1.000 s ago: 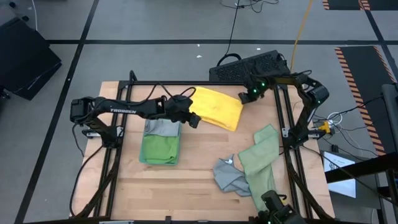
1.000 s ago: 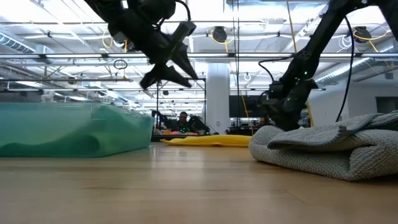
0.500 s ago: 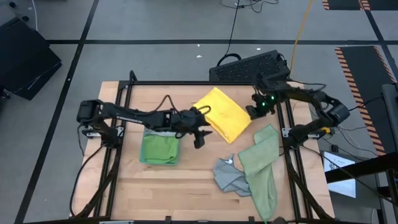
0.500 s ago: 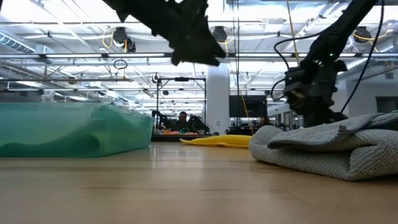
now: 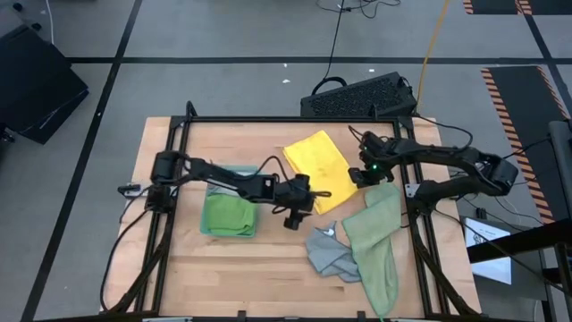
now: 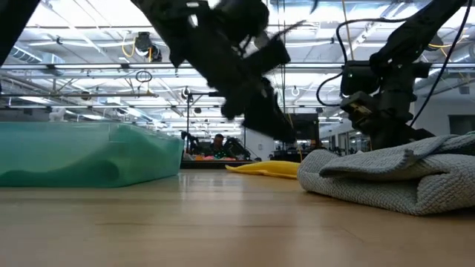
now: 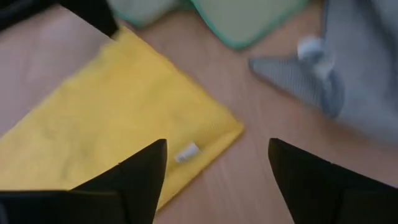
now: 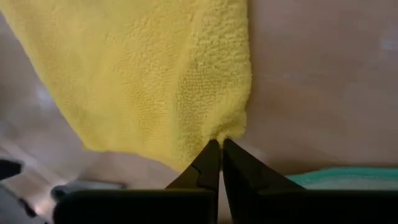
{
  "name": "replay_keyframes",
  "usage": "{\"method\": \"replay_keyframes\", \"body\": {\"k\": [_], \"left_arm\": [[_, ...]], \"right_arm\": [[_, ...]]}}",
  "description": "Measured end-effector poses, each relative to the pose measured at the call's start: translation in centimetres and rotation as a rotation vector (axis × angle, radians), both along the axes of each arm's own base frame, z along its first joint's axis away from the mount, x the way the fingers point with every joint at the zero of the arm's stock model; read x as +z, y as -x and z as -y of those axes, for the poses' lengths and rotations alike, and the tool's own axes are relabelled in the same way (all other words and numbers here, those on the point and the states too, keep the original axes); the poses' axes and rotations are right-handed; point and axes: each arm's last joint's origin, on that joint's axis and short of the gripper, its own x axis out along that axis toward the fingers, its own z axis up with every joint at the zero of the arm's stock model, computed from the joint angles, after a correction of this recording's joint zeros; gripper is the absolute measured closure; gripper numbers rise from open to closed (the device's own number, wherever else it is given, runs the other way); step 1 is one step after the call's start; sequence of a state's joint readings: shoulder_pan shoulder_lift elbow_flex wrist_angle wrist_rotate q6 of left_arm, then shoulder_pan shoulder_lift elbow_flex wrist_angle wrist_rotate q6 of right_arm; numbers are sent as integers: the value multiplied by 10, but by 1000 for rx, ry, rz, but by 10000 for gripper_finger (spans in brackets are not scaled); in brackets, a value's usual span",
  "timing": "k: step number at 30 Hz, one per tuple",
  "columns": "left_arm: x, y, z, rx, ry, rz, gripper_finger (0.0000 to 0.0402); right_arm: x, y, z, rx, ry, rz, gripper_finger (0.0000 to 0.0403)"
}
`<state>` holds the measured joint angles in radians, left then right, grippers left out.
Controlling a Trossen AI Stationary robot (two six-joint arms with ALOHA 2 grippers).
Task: Fold microfiber towels
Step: Fold the yellow microfiber cloth
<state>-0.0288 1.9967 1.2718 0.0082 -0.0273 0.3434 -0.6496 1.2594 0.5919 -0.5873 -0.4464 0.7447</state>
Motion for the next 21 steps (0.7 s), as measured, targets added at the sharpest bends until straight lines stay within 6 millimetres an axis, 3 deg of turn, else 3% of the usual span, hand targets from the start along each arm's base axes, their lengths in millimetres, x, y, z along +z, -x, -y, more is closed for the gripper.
{"method": "replay_keyframes", "body": {"k": [13, 21], "left_arm": [[-26, -17, 3, -265, -183, 2, 165], [-42, -22, -3, -299, -263, 12, 200]], "right_arm": [[5, 4, -2, -27, 24, -14, 255], [5, 3, -2, 0, 38, -8, 223]]}}
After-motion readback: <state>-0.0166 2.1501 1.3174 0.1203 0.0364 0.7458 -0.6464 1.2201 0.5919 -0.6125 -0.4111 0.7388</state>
